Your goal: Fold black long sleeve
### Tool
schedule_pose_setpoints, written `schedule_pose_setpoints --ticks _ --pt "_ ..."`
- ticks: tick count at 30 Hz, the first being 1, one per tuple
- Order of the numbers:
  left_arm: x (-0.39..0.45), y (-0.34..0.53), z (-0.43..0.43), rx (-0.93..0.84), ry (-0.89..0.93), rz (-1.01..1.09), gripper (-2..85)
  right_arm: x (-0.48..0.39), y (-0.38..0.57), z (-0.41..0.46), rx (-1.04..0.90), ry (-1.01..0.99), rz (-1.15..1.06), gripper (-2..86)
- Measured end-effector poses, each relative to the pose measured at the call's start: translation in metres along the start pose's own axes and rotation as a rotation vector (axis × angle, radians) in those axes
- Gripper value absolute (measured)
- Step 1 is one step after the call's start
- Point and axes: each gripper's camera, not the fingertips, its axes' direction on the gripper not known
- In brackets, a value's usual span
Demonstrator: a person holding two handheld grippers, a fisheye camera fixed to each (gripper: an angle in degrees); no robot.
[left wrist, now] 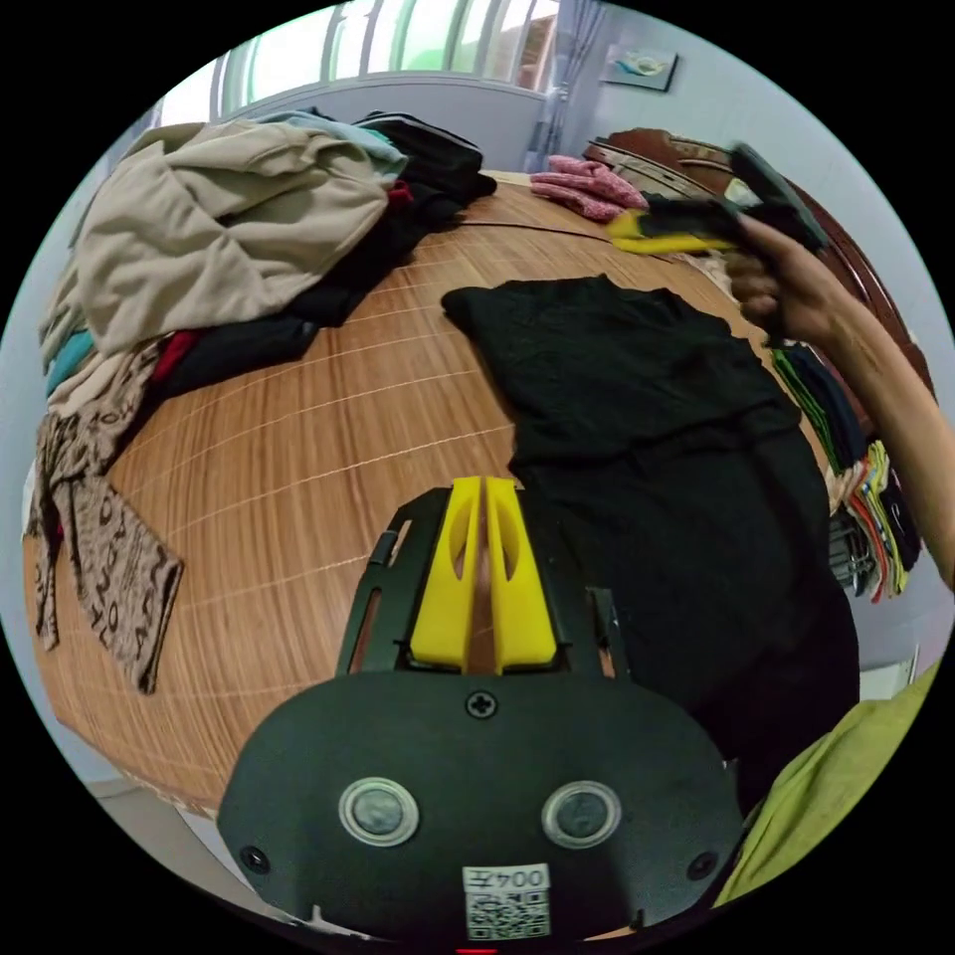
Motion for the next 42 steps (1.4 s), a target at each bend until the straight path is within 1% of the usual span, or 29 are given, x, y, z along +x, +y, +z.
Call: schedule_pose_setpoints --ticks 3,5,7,9,11,13,15,17,19,21,23,26,30,34,39,42 --pt "0.009 0.008 -0.015 0.02 0.022 -0.006 0.8 0.008 0.084 -0.025 -0.045 0.097 0.044 7.1" --pt "0.029 0.012 -0.022 0.023 0.038 0.039 0.7 0.012 0.139 -0.033 -0.081 0.137 0.094 6.6" --pt "0.053 0.016 -0.022 -0.011 0.034 0.103 0.5 0.014 0.21 -0.037 -0.128 0.211 0.183 6.1" --pt "0.079 0.024 -0.01 -0.094 -0.017 0.167 0.3 0.01 0.256 -0.036 -0.149 0.26 0.233 5.7" --pt "0.089 0.031 -0.002 -0.15 -0.051 0.175 0.2 0.001 0.293 -0.031 -0.179 0.314 0.241 5.1" --pt "0.097 0.039 -0.012 -0.126 -0.061 0.159 0.1 -0.012 0.332 -0.025 -0.183 0.39 0.272 2.9" --pt "0.112 0.052 -0.033 -0.072 -0.028 0.146 0.1 -0.019 0.354 -0.015 -0.197 0.396 0.277 1.2" --pt "0.128 0.064 -0.041 -0.061 -0.036 0.164 0.0 -0.024 0.371 -0.004 -0.219 0.413 0.292 0.3" --pt "0.144 0.077 -0.039 -0.083 -0.076 0.21 0.0 -0.035 0.388 0.004 -0.167 0.451 0.272 -0.3" --pt "0.156 0.09 -0.023 -0.151 -0.133 0.236 0.0 -0.043 0.397 0.009 -0.157 0.484 0.249 -0.5" --pt "0.159 0.091 -0.024 -0.14 -0.15 0.238 0.0 -0.052 0.404 0.013 -0.162 0.517 0.217 -0.5" --pt "0.159 0.083 -0.02 -0.181 -0.13 0.229 0.0 -0.067 0.417 0.02 -0.173 0.578 0.149 -0.6" --pt "0.142 0.083 -0.02 -0.164 -0.032 0.162 0.1 -0.086 0.438 0.03 -0.158 0.667 0.084 -0.6" --pt "0.133 0.081 -0.019 -0.166 0.016 0.129 0.3 -0.1 0.456 0.039 -0.156 0.742 0.04 -0.7" --pt "0.132 0.08 -0.018 -0.162 0.022 0.115 0.3 -0.106 0.474 0.042 -0.152 0.763 0.025 -0.7" --pt "0.133 0.079 -0.018 -0.161 0.015 0.117 0.3 -0.102 0.484 0.038 -0.14 0.719 0.05 -0.7"
